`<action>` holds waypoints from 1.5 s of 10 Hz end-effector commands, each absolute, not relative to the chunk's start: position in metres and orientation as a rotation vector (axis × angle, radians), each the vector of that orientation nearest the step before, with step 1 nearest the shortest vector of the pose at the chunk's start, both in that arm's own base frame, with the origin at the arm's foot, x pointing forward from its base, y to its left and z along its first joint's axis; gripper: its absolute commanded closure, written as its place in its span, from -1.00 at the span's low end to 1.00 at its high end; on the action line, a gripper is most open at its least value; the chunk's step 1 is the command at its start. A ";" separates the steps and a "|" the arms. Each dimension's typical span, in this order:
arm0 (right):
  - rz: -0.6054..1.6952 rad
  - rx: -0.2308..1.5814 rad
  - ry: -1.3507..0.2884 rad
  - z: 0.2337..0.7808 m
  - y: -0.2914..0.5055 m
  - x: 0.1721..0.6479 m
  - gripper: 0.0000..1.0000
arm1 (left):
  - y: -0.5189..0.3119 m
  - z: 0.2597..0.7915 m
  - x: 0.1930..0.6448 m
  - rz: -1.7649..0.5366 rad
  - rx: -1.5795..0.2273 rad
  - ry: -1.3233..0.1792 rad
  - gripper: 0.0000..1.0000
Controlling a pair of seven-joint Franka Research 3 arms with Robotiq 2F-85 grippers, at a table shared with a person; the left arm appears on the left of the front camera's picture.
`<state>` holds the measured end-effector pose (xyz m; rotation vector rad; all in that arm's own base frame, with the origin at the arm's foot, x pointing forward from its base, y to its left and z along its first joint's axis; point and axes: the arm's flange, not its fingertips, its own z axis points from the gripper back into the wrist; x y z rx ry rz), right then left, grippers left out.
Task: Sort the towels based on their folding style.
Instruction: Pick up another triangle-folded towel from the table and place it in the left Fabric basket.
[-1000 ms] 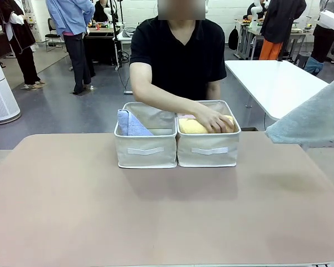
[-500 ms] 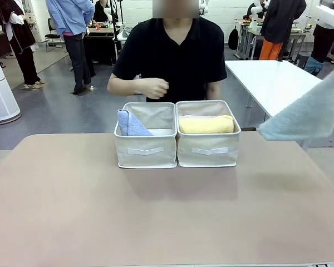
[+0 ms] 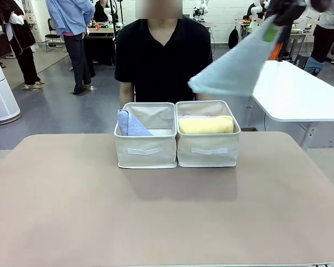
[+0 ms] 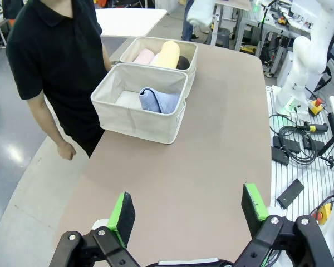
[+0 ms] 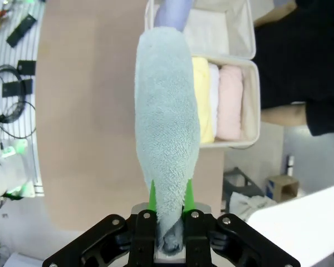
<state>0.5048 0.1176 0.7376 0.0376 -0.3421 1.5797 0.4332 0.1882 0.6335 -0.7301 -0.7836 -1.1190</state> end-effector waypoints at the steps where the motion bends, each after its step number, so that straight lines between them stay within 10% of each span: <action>1: 1.557 0.056 -0.236 0.737 0.142 0.543 0.66 | 0.187 0.634 0.431 -1.121 -0.735 -0.788 -1.00; 10: 1.584 0.093 -0.247 0.700 0.166 0.555 0.66 | 0.187 0.634 0.431 -1.121 -0.735 -0.788 -1.00; 15: 1.605 -0.203 -0.323 0.689 0.282 0.568 0.66 | 0.187 0.634 0.431 -1.121 -0.735 -0.788 -1.00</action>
